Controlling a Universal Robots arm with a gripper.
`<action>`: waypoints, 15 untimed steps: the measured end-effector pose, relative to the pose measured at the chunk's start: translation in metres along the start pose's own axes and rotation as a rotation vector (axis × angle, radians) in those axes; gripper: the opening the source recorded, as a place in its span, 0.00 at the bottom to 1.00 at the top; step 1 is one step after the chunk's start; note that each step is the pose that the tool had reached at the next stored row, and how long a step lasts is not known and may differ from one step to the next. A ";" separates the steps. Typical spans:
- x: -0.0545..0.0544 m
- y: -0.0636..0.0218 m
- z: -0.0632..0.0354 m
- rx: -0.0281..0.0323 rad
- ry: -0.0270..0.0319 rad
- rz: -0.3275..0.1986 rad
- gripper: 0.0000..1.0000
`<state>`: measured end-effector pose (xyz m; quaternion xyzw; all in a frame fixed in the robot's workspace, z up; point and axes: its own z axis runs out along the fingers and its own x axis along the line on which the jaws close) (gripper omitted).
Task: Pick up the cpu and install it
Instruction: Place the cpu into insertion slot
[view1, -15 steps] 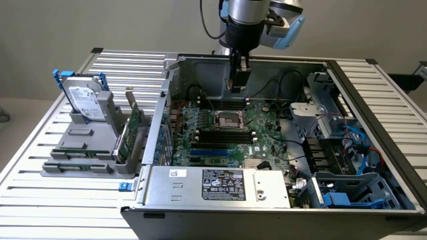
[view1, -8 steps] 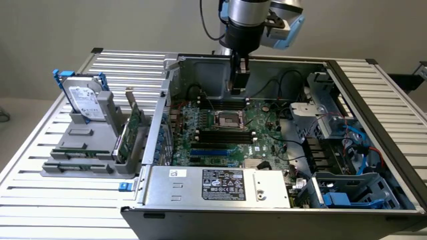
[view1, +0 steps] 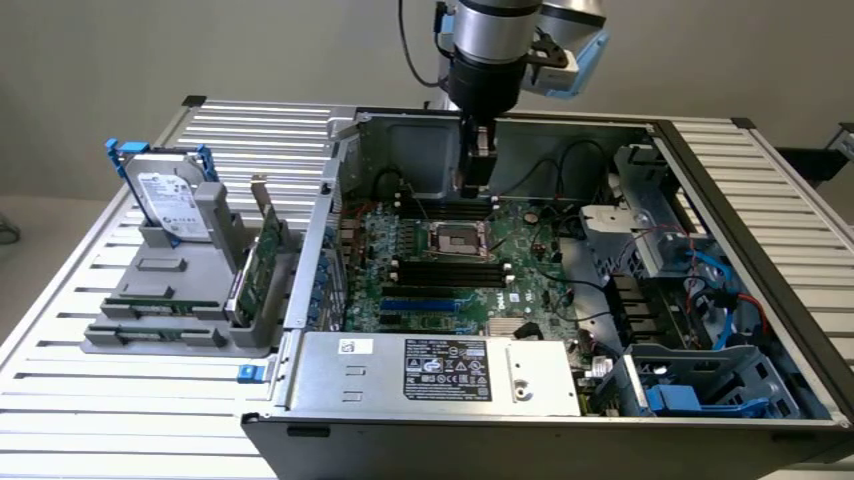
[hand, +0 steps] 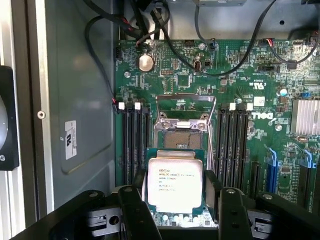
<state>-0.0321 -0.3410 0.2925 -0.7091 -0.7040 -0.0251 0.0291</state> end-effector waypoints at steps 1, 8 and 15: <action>0.000 -0.0007 0.0018 -0.0006 0.0000 0.006 0.55; -0.001 -0.0050 0.0145 -0.0041 0.0003 0.037 0.55; -0.002 -0.0050 0.0271 -0.0099 -0.0004 0.037 0.55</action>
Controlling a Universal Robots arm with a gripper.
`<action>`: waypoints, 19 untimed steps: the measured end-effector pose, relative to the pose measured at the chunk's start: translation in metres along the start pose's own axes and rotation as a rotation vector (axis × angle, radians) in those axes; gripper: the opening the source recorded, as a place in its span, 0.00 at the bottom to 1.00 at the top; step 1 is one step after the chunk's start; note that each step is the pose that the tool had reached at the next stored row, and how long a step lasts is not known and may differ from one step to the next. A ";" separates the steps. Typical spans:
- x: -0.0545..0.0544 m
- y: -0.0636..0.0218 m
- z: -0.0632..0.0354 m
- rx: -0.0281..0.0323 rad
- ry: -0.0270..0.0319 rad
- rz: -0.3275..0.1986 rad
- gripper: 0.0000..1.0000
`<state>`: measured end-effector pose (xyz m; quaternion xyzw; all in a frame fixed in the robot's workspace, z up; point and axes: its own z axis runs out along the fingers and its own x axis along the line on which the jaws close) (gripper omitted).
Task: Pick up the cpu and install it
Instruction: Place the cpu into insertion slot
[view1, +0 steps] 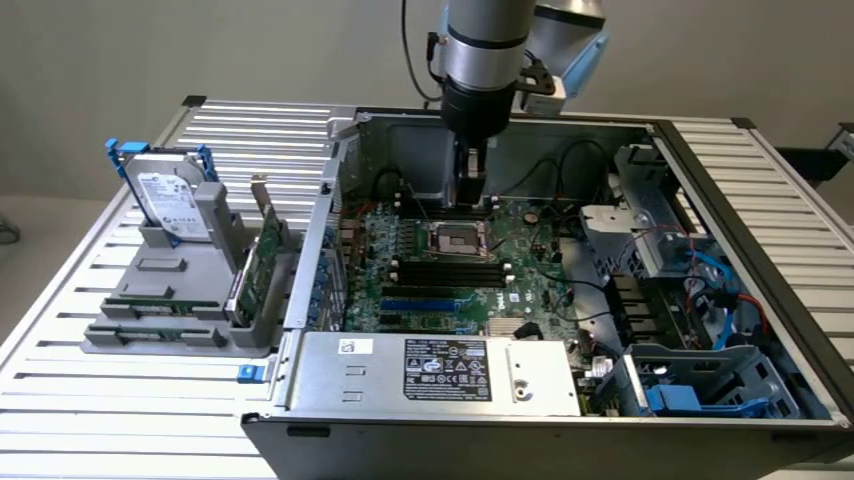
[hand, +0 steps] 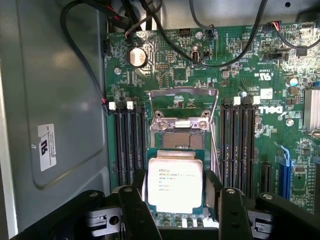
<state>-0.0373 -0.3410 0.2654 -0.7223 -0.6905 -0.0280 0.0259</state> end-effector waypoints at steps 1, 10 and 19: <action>0.000 0.0000 0.0017 -0.0020 -0.0002 0.000 0.55; -0.001 -0.0007 0.0159 -0.0246 -0.0008 -0.002 0.55; -0.003 -0.0062 0.0246 -0.0486 0.0000 -0.007 0.55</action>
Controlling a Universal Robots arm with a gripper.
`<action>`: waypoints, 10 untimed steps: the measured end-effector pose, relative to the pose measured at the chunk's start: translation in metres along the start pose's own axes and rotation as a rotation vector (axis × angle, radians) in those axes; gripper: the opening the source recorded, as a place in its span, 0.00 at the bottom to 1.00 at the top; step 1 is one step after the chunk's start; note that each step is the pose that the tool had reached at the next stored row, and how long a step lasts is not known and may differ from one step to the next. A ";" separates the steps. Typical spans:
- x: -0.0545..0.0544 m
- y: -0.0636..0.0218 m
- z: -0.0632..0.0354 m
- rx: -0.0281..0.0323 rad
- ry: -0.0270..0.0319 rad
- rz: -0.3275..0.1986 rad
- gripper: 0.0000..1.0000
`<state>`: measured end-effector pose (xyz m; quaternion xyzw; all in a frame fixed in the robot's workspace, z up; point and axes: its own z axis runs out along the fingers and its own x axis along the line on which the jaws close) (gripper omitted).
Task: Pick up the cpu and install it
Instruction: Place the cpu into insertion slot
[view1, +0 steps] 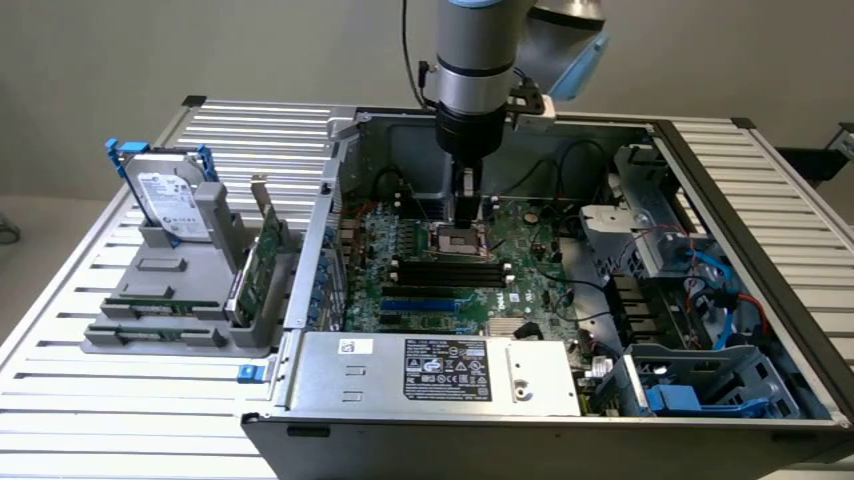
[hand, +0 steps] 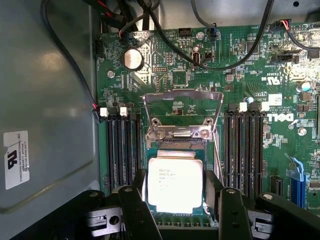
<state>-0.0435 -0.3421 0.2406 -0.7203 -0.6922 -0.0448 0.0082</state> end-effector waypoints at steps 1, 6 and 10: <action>0.000 -0.0008 0.0007 -0.0001 0.0000 -0.001 0.55; -0.003 -0.0028 0.0034 -0.0001 0.0006 -0.009 0.55; -0.005 -0.0030 0.0049 0.0008 0.0011 -0.020 0.55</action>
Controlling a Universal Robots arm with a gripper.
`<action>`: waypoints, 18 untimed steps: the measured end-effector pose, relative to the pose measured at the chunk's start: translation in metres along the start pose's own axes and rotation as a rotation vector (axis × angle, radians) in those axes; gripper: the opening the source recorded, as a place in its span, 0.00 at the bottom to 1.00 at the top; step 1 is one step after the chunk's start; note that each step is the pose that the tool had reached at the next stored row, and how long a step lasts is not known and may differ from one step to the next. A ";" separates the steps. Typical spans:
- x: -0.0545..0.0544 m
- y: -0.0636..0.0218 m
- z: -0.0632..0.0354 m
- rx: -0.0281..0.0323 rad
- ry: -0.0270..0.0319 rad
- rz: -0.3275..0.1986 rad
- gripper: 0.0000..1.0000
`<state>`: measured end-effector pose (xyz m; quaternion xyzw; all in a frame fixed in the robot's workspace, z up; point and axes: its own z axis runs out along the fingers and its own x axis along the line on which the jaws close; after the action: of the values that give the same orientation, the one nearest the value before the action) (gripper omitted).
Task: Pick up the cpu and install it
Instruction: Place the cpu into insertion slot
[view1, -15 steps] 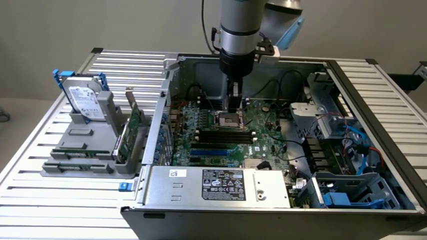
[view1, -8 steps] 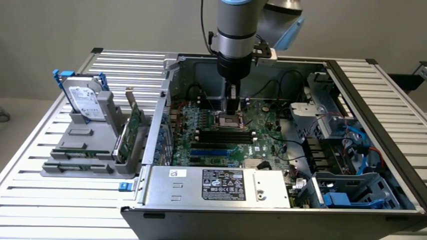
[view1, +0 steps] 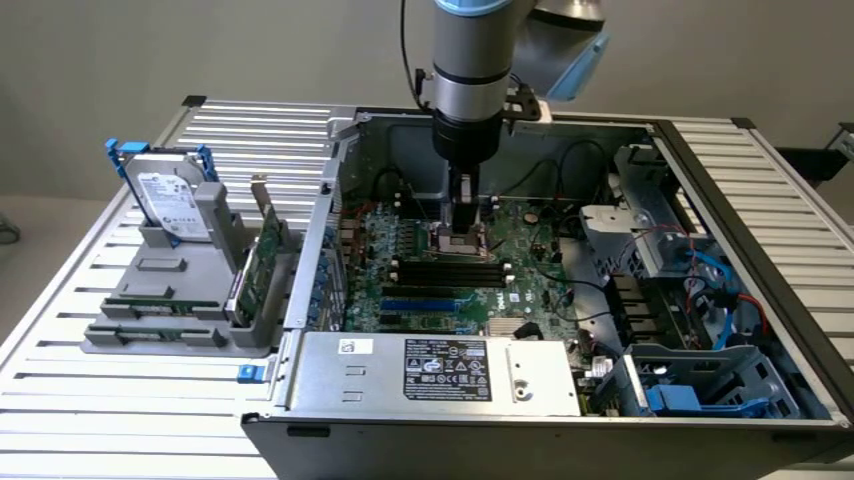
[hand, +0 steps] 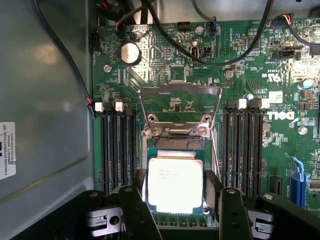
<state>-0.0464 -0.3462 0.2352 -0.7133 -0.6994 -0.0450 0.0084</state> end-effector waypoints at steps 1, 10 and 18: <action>0.000 0.0000 0.0004 0.0001 0.0002 -0.003 0.55; -0.007 -0.0007 0.0052 -0.0062 0.0009 -0.021 0.55; -0.010 -0.0036 0.0169 -0.0156 0.0014 -0.027 0.55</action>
<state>-0.0493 -0.3553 0.2174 -0.7037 -0.7086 -0.0511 0.0028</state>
